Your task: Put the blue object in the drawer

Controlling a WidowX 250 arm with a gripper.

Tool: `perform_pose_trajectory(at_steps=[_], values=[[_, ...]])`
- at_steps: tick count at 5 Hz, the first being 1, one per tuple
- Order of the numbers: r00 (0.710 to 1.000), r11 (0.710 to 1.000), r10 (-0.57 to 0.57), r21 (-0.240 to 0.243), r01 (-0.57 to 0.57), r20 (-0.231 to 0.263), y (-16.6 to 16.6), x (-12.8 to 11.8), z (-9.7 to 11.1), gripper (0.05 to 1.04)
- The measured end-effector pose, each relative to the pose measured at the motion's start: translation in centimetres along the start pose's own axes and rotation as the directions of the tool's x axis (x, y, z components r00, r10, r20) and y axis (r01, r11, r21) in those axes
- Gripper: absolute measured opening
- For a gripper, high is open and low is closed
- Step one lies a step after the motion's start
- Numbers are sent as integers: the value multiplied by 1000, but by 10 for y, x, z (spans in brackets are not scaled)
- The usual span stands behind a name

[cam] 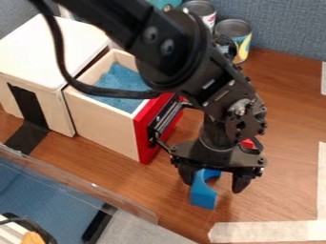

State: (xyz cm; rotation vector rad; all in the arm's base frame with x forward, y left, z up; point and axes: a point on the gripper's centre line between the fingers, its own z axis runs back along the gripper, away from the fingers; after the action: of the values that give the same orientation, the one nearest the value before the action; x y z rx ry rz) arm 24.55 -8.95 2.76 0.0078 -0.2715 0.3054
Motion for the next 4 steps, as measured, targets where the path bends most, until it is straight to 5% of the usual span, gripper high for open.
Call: perform_pose_trajectory(at_steps=[1, 3, 4], values=[[999, 999, 43, 6, -43, -25, 7, 1, -3, 946], [998, 999, 47, 22, -46, -45, 14, -6, -1, 338], [999, 999, 32, 5, -32, -24, 12, -9, 14, 250]])
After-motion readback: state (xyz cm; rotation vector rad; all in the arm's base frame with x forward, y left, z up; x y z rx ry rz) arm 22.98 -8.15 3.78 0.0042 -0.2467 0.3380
